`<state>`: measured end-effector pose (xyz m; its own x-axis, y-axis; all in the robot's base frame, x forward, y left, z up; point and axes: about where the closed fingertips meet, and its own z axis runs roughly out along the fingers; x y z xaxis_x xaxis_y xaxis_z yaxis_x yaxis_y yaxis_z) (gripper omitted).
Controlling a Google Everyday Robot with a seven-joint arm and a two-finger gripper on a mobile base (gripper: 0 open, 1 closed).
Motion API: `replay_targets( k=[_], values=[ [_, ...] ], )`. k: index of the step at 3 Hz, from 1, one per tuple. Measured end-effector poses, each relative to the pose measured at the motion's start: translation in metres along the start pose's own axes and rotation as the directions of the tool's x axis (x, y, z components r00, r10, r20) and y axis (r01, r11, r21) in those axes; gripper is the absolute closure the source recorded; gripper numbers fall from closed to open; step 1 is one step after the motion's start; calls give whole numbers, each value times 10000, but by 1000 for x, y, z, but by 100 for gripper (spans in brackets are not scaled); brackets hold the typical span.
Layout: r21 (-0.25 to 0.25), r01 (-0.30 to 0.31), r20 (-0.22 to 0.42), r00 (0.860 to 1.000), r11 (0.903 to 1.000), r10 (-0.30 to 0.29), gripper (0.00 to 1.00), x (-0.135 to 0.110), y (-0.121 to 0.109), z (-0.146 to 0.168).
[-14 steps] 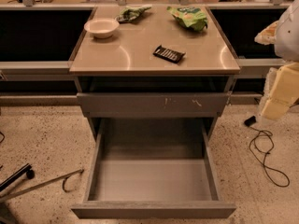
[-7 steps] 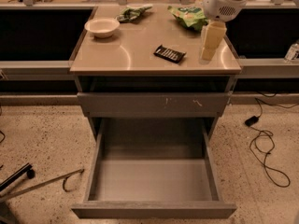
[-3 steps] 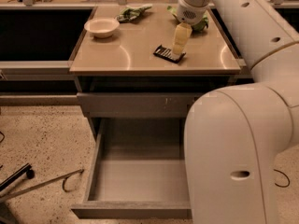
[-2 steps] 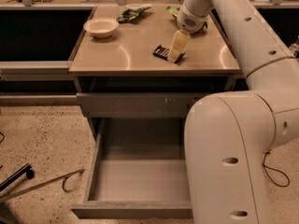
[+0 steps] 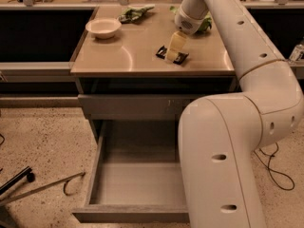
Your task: Place rxbar chocolate into middle drawer
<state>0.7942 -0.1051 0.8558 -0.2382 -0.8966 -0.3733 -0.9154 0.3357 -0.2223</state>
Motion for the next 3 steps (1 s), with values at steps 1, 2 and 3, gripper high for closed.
replay_targets(
  k=[1, 2, 3],
  values=[
    [-276, -84, 318, 9995, 9996, 92, 0, -9, 0, 19],
    [-564, -297, 490, 9983, 9980, 324, 0, -10, 2, 34],
    [-737, -622, 568, 9962, 9953, 664, 0, -7, 2, 41]
  ],
)
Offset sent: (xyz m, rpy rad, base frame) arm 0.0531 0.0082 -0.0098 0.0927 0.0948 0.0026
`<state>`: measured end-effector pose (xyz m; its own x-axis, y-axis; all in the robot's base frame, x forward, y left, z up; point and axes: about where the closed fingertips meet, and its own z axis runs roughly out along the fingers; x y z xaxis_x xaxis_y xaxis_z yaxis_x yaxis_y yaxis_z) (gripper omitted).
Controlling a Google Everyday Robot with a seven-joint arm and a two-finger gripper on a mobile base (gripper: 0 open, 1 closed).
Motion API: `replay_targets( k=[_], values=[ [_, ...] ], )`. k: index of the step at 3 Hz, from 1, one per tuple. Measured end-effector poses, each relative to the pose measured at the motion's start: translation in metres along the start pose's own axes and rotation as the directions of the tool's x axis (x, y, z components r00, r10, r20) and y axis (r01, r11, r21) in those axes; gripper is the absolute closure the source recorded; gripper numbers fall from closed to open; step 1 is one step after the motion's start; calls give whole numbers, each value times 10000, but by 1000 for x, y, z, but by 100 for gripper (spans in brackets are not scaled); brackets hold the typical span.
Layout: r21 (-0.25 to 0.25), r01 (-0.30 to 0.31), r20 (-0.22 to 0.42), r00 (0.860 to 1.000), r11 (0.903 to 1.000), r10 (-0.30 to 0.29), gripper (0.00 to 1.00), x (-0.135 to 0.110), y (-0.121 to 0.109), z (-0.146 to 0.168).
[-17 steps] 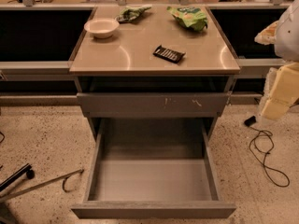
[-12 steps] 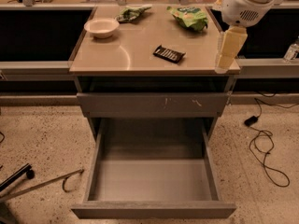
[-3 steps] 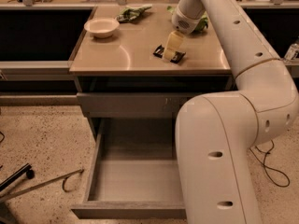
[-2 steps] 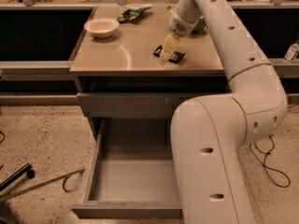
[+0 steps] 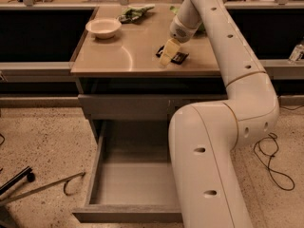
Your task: Place rxbar chocolate into middle drawer
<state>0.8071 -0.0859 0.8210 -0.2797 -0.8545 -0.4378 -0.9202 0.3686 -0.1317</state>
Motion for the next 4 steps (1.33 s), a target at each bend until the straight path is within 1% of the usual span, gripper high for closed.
replay_targets(
  k=[1, 2, 3, 4],
  values=[
    [219, -305, -70, 9995, 9993, 306, 0, -3, -4, -5],
    [275, -594, -181, 9980, 9979, 599, 0, -5, -4, -4],
    [217, -929, -343, 9950, 9954, 936, 0, -4, -2, 1],
    [149, -1321, -406, 9903, 9911, 1326, 0, 3, -3, 7]
  ],
)
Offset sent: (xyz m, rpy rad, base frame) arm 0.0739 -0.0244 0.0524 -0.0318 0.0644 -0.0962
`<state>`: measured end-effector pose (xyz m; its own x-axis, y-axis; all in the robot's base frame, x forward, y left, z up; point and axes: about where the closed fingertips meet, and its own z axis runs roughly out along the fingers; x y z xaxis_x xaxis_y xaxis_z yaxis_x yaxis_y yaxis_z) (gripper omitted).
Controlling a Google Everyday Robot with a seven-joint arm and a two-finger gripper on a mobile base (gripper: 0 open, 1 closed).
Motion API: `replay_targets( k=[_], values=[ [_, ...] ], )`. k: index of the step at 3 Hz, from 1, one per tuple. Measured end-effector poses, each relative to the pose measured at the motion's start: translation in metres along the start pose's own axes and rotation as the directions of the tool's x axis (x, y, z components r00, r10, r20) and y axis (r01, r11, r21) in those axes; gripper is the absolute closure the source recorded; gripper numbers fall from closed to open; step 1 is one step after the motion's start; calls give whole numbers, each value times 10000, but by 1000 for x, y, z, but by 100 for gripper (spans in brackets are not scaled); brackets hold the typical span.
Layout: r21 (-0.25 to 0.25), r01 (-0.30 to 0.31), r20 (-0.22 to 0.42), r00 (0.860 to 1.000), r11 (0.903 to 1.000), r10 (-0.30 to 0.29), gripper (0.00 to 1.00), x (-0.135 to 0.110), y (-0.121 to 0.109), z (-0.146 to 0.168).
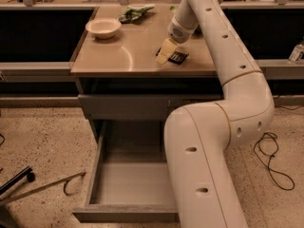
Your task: Place rxbar chocolate into middle drawer
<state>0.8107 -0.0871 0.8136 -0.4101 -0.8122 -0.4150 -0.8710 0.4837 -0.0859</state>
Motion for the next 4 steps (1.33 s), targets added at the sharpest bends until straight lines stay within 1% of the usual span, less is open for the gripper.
replay_targets(
  k=[1, 3, 4],
  values=[
    [-78, -335, 71, 9994, 9994, 335, 0, 8, -3, 2],
    [-159, -688, 86, 9976, 9975, 689, 0, 18, -5, 4],
    [-359, -870, -56, 9962, 9956, 869, 18, 24, -2, 10]
  ],
)
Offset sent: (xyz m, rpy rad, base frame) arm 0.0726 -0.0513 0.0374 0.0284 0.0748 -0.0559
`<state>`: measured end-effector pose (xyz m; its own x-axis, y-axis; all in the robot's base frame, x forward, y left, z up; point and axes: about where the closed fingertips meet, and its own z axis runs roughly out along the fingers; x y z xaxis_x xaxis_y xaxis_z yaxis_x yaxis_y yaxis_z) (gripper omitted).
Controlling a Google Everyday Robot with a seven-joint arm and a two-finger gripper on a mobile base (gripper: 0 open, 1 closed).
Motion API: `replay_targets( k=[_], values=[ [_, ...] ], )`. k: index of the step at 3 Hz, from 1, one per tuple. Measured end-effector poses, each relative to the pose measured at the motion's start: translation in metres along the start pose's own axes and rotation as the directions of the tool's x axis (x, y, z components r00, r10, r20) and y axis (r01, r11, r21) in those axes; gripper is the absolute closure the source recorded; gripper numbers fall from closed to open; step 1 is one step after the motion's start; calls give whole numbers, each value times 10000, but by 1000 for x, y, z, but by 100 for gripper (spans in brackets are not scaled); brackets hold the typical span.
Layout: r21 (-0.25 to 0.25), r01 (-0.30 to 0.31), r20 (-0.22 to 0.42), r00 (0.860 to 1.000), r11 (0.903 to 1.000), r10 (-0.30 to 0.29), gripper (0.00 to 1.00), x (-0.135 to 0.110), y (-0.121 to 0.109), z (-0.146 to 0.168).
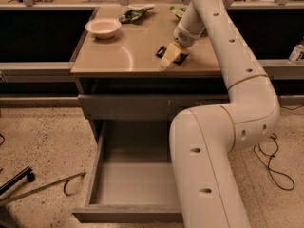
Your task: Place rxbar chocolate into middle drawer
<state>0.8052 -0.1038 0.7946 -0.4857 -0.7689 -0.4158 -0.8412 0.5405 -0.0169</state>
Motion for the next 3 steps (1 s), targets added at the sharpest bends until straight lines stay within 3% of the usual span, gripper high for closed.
replay_targets(
  k=[3],
  values=[
    [-6, -4, -2, 10000, 10000, 4, 89, 0, 0, 0]
  ],
)
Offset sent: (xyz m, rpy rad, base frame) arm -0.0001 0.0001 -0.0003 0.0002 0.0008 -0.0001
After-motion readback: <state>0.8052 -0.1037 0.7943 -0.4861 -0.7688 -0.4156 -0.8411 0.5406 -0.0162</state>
